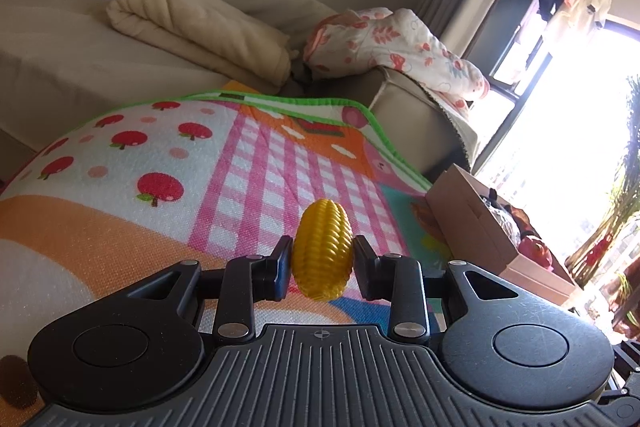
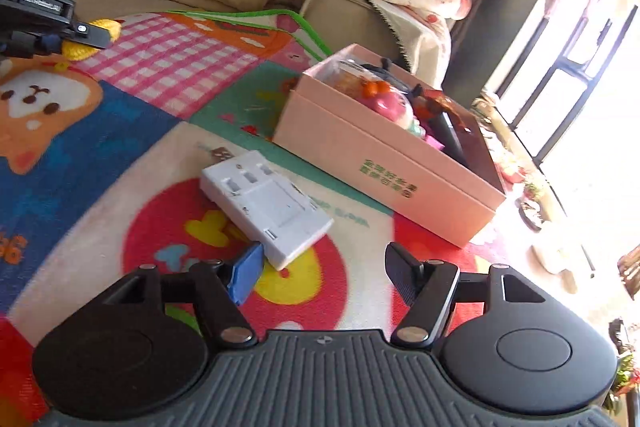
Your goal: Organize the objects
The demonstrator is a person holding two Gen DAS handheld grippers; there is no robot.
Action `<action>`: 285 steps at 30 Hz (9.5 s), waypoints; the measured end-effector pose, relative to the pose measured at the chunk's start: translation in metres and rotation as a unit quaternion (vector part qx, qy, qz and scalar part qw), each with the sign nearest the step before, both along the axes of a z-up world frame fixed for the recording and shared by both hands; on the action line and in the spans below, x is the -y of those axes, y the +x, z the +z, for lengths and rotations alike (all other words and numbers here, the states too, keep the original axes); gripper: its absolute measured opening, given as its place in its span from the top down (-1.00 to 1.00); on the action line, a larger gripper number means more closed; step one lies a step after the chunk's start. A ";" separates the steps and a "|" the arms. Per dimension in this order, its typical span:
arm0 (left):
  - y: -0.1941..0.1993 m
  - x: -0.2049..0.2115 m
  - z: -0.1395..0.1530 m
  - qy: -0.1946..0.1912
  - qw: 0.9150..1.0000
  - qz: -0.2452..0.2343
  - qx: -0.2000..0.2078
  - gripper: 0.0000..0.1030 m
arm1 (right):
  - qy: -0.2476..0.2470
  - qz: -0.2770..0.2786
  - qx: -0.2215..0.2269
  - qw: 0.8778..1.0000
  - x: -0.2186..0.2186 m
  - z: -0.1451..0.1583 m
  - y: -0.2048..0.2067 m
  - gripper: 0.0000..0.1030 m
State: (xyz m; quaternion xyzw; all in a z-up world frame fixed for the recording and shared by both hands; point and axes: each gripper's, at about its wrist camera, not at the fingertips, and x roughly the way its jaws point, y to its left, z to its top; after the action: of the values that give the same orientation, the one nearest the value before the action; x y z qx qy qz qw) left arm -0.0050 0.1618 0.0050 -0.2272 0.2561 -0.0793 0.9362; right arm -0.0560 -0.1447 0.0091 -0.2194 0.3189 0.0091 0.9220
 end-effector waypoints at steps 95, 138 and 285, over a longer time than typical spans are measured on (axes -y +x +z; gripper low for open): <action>0.008 0.132 0.013 0.052 0.980 -0.189 -0.041 0.32 | 0.320 -0.083 0.021 0.943 0.148 0.059 0.113 -0.82; 0.059 0.103 0.053 0.165 0.986 -0.034 0.013 -0.99 | 0.159 0.018 -0.019 0.987 0.039 0.011 0.082 -1.00; -0.003 0.154 -0.011 0.248 0.966 -0.004 -0.075 -1.00 | 0.206 -0.019 -0.027 0.978 0.044 -0.022 0.052 -1.00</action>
State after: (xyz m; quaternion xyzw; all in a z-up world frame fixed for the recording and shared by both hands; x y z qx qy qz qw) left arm -0.0081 0.0082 -0.0057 0.0083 0.3380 0.0003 0.9411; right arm -0.0036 -0.1885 -0.0131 -0.0178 0.3392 0.0627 0.9385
